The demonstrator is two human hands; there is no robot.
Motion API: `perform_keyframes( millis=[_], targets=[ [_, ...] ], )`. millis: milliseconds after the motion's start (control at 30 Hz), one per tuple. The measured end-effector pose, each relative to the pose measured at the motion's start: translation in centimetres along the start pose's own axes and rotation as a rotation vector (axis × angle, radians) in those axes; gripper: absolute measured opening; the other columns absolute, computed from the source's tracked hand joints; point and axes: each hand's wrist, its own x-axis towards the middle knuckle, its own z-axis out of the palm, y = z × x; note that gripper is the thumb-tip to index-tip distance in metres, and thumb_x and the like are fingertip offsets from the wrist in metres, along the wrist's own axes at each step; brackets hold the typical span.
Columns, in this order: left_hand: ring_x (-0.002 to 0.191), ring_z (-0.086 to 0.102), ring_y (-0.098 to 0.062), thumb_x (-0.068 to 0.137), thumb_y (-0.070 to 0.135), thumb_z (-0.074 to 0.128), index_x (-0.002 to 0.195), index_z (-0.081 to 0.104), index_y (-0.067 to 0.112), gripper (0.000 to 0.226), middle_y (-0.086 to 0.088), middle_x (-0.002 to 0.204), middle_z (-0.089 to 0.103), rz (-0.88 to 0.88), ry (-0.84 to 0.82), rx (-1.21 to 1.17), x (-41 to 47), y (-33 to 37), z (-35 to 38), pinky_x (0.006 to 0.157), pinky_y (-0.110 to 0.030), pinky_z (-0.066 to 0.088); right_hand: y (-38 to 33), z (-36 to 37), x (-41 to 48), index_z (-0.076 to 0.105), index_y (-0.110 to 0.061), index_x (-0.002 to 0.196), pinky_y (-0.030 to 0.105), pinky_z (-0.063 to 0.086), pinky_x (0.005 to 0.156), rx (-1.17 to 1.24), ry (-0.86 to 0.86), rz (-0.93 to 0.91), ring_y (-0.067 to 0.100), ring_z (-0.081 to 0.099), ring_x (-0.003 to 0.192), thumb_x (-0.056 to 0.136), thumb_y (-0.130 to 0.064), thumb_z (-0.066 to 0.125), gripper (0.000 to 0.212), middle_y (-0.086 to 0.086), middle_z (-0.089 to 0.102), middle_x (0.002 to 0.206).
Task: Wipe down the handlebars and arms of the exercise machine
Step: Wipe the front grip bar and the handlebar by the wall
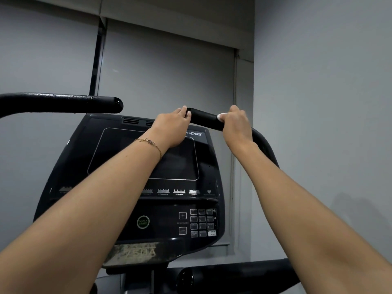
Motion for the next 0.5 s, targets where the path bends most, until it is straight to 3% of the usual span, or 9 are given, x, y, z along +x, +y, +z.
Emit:
perform_keyframes(
  millis=[133, 200, 267, 333, 433, 500],
  targets=[
    [0.141, 0.025, -0.020, 0.096, 0.005, 0.029, 0.149, 0.014, 0.008, 0.055, -0.008, 0.157, 0.009, -0.016, -0.005, -0.008, 0.2, 0.0, -0.1, 0.095, -0.041, 0.043, 0.4, -0.3, -1.2, 0.040, -0.017, 0.066, 0.032, 0.036, 0.075, 0.078, -0.005, 0.004, 0.023, 0.043, 0.086, 0.092, -0.010, 0.041, 0.027, 0.006, 0.046, 0.088],
    [0.133, 0.038, -0.025, 0.096, 0.006, 0.029, 0.149, 0.015, 0.009, 0.056, -0.008, 0.157, 0.011, -0.021, -0.017, -0.005, 0.3, 0.0, -0.3, 0.090, -0.041, 0.045, 2.0, -0.5, -1.3, 0.048, -0.014, 0.072, 0.032, 0.037, 0.077, 0.029, 0.038, 0.013, 0.024, 0.045, 0.088, 0.094, -0.013, 0.042, 0.023, 0.003, 0.045, 0.086],
    [0.129, 0.043, -0.027, 0.095, 0.006, 0.030, 0.149, 0.014, 0.010, 0.056, -0.007, 0.157, 0.010, -0.026, -0.032, -0.005, 0.3, 0.0, -0.3, 0.088, -0.040, 0.045, 3.2, -0.5, -0.4, 0.062, -0.005, 0.091, 0.030, 0.036, 0.076, -0.069, 0.076, 0.025, 0.027, 0.047, 0.091, 0.096, -0.012, 0.043, 0.021, 0.003, 0.043, 0.088],
    [0.127, 0.045, -0.029, 0.095, 0.005, 0.030, 0.149, 0.014, 0.010, 0.057, -0.008, 0.158, 0.009, -0.030, -0.038, -0.010, 0.5, 0.0, -0.3, 0.088, -0.040, 0.045, 3.1, -0.2, 0.4, 0.061, 0.000, 0.102, 0.032, 0.039, 0.077, -0.078, 0.075, 0.081, 0.025, 0.048, 0.090, 0.095, -0.012, 0.043, 0.023, 0.004, 0.044, 0.092],
    [0.125, 0.047, -0.030, 0.095, 0.004, 0.030, 0.149, 0.015, 0.010, 0.057, -0.007, 0.157, 0.011, -0.029, -0.031, -0.019, 0.5, -0.1, -0.3, 0.088, -0.041, 0.045, 2.4, 0.0, -0.3, 0.056, -0.011, 0.085, 0.038, 0.044, 0.083, 0.047, 0.065, 0.069, 0.014, 0.045, 0.079, 0.094, -0.013, 0.041, 0.017, -0.004, 0.045, 0.084],
    [0.125, 0.047, -0.030, 0.094, 0.002, 0.029, 0.149, 0.016, 0.011, 0.058, -0.005, 0.157, 0.014, -0.023, -0.033, -0.018, 0.5, -0.3, -0.4, 0.087, -0.040, 0.045, 2.6, -0.6, -1.7, 0.042, -0.017, 0.074, 0.038, 0.042, 0.082, 0.009, 0.070, -0.028, 0.023, 0.046, 0.089, 0.096, -0.009, 0.041, 0.023, 0.006, 0.049, 0.090]
  ],
)
